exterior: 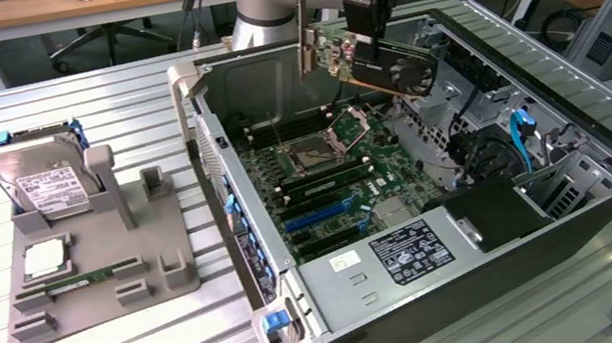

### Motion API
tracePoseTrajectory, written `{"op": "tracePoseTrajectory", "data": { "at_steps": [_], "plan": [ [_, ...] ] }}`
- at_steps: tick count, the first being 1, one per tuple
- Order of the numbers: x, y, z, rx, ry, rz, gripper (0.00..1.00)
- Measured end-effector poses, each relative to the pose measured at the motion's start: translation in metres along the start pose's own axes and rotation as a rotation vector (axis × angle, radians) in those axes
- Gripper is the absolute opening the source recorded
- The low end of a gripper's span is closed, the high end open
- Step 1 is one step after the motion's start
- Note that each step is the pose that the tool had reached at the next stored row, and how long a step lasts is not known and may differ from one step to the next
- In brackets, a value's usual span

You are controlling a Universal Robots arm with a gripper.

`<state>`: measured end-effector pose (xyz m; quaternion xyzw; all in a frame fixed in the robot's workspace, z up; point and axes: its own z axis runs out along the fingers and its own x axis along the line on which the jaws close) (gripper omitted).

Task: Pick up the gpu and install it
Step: 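Insert the gpu into the slot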

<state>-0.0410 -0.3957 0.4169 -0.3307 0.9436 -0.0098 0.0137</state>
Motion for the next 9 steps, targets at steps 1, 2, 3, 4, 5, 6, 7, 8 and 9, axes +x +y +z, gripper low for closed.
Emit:
{"op": "tracePoseTrajectory", "data": {
  "at_steps": [1, 2, 3, 4, 5, 6, 7, 8, 9],
  "plan": [
    [0.0, 0.0, 0.0, -0.0001, 0.0, -0.002, 0.27],
    [0.0, 0.0, 0.0, -0.0001, -0.0001, -0.004, 0.27],
    [0.0, -0.0001, 0.0, -0.0001, -0.0002, -0.006, 0.27],
    [0.0001, -0.0002, 0.0, -0.0002, -0.0002, -0.007, 0.27],
    [0.0001, -0.0002, 0.0, -0.0002, -0.0002, -0.009, 0.27],
    [0.0002, -0.0002, 0.0, -0.0002, -0.0003, -0.01, 0.27],
    [0.0002, -0.0002, 0.0, -0.0002, -0.0003, -0.011, 0.27],
    [0.0002, -0.0003, 0.0, -0.0002, -0.0003, -0.012, 0.27],
    [0.0002, -0.0003, 0.0, -0.0003, -0.0004, -0.013, 0.27]
  ]
}}
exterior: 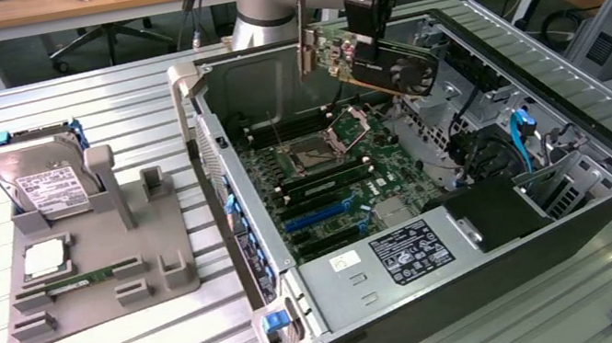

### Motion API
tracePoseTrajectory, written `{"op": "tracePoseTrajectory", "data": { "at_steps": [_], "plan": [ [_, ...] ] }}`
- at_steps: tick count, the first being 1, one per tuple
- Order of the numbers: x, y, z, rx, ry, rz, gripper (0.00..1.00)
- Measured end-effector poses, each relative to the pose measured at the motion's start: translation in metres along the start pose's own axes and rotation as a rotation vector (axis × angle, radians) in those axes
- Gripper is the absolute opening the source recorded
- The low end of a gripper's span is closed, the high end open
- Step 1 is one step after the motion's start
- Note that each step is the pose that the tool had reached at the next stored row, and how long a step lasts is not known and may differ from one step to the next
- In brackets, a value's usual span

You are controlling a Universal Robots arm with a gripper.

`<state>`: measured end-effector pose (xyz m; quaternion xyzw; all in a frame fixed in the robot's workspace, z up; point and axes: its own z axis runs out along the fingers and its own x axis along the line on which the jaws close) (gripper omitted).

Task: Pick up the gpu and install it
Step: 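Insert the gpu into the slot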

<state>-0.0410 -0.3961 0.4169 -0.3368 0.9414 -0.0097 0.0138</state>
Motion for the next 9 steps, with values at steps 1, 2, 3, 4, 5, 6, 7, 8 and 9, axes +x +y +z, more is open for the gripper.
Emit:
{"op": "tracePoseTrajectory", "data": {
  "at_steps": [1, 2, 3, 4, 5, 6, 7, 8, 9],
  "plan": [
    [0.0, 0.0, 0.0, 0.0, 0.0, -0.001, 0.27],
    [0.0001, -0.0001, 0.0, -0.0001, -0.0001, -0.002, 0.27],
    [0.0001, -0.0001, 0.0, -0.0001, -0.0001, -0.004, 0.27],
    [0.0001, -0.0001, 0.0, -0.0002, -0.0002, -0.007, 0.27],
    [0.0001, -0.0001, 0.0, -0.0002, -0.0003, -0.009, 0.27],
    [0.0001, -0.0001, 0.0, -0.0002, -0.0003, -0.011, 0.27],
    [0.0002, -0.0002, 0.0, -0.0003, -0.0004, -0.012, 0.27],
    [0.0002, -0.0002, 0.0, -0.0003, -0.0004, -0.014, 0.27],
    [0.0002, -0.0002, 0.0, -0.0003, -0.0004, -0.015, 0.27]
  ]
}}
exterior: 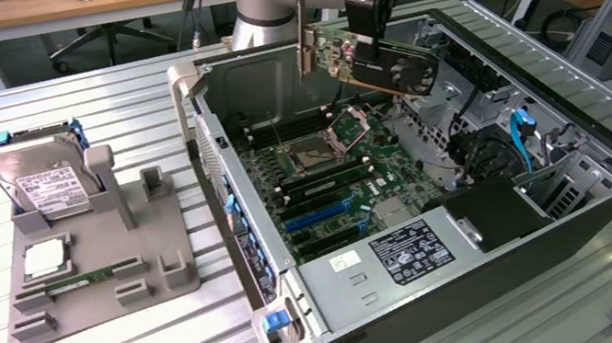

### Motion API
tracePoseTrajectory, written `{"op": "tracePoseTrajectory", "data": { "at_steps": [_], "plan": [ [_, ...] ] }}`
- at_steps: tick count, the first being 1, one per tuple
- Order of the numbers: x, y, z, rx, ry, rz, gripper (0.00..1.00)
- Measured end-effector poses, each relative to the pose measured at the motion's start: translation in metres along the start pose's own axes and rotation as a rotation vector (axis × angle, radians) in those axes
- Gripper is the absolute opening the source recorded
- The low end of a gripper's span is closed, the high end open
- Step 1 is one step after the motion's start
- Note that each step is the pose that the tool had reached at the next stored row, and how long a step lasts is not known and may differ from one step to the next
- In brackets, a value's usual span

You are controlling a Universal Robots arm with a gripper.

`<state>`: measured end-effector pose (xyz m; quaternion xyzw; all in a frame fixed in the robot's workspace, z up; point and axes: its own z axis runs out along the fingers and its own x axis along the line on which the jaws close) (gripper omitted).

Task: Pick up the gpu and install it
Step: 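Insert the gpu into the slot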

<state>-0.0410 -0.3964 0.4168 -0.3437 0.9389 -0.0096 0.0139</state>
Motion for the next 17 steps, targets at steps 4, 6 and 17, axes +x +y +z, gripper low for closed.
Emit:
{"op": "tracePoseTrajectory", "data": {
  "at_steps": [4, 6, 17],
  "plan": [
    [0.0, 0.0, 0.0, -0.0001, -0.0002, -0.005, 0.27],
    [0.0, 0.0, 0.0, -0.0001, -0.0002, -0.008, 0.27],
    [0.0001, -0.0001, 0.0, -0.0004, -0.0005, -0.019, 0.27]
  ]
}}
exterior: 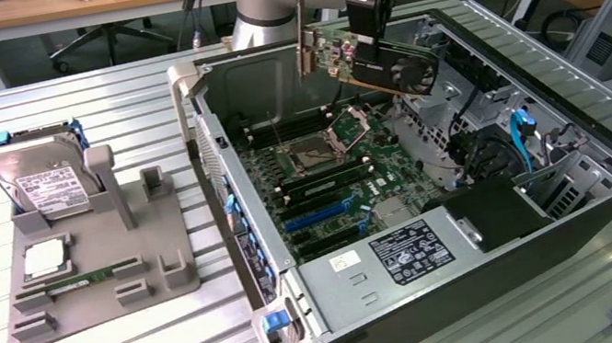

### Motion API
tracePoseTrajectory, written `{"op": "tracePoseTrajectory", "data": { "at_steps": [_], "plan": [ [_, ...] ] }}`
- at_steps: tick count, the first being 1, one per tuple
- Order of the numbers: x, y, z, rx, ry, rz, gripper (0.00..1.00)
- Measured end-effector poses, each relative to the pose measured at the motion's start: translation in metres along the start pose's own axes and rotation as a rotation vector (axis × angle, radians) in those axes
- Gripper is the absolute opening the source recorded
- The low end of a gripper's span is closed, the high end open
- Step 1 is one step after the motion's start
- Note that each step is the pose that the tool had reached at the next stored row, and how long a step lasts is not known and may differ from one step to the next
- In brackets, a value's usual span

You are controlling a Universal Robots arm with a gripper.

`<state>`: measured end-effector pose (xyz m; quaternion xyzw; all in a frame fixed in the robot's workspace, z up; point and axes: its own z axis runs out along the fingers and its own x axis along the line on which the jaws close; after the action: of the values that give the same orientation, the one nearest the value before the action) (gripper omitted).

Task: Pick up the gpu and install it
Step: 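Insert the gpu into the slot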

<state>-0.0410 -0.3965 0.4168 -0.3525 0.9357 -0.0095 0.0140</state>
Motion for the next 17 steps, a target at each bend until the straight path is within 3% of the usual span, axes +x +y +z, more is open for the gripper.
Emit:
{"op": "tracePoseTrajectory", "data": {
  "at_steps": [17],
  "plan": [
    [0.0, 0.0, 0.0, -0.0005, -0.0006, -0.022, 0.27]
  ]
}}
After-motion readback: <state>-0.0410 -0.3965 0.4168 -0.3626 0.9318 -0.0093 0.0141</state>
